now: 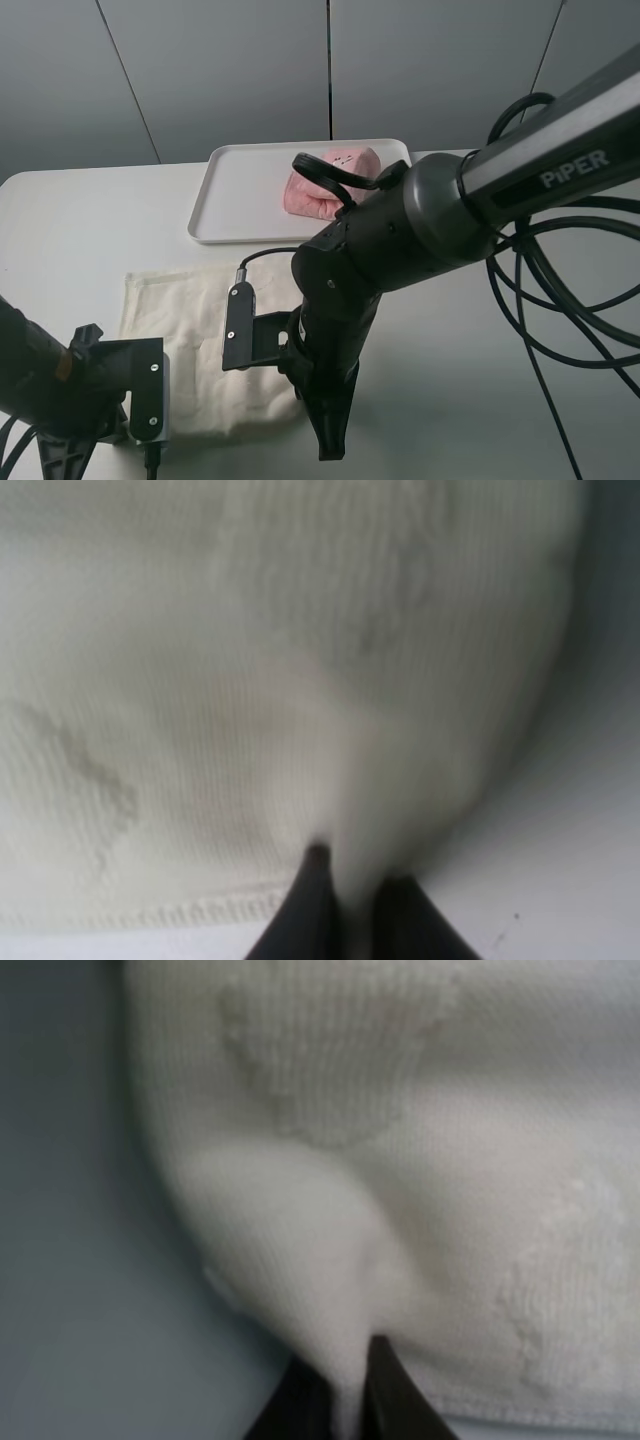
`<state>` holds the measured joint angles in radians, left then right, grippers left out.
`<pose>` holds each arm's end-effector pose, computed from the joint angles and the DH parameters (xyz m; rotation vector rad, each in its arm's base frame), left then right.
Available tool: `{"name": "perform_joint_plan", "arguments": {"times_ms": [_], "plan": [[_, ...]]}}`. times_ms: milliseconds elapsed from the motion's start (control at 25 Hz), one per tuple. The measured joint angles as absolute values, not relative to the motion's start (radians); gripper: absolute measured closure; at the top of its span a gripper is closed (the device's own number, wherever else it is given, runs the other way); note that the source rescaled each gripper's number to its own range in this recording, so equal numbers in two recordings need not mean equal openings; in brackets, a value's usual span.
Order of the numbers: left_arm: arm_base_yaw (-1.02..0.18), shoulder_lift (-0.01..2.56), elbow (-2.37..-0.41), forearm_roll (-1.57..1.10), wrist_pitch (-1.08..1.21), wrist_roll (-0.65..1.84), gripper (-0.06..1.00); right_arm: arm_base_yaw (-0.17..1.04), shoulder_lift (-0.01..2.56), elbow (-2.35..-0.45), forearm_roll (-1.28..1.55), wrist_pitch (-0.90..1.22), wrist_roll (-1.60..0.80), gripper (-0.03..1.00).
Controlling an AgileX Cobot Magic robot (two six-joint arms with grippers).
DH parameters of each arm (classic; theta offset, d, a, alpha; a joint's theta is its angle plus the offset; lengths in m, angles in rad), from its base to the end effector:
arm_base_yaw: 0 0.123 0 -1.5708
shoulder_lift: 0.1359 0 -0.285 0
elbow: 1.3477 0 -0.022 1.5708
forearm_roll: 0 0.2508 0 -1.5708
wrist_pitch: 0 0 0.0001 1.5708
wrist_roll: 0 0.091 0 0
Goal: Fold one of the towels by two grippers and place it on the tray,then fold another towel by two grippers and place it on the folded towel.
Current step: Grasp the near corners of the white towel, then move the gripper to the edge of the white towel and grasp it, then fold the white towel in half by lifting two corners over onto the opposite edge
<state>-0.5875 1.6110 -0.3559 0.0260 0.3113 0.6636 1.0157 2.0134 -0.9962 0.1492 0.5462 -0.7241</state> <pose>0.1475 -0.0974 0.0909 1.8161 2.4508 0.0192 0.1692 0.2861 0.0834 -2.2097 2.1122 0.1473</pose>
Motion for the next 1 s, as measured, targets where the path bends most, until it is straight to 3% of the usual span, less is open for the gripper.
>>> {"name": "perform_joint_plan", "arguments": {"times_ms": [560,1000], "plan": [[-0.587,1.611,-0.435,0.000,0.430,0.418,0.94,1.016,1.918,-0.988,0.166,0.575,-0.562,0.97],[-0.587,1.413,-0.455,-0.064,0.460,0.369,0.94,0.924,1.836,-0.988,0.137,0.679,-0.433,0.97]]}}
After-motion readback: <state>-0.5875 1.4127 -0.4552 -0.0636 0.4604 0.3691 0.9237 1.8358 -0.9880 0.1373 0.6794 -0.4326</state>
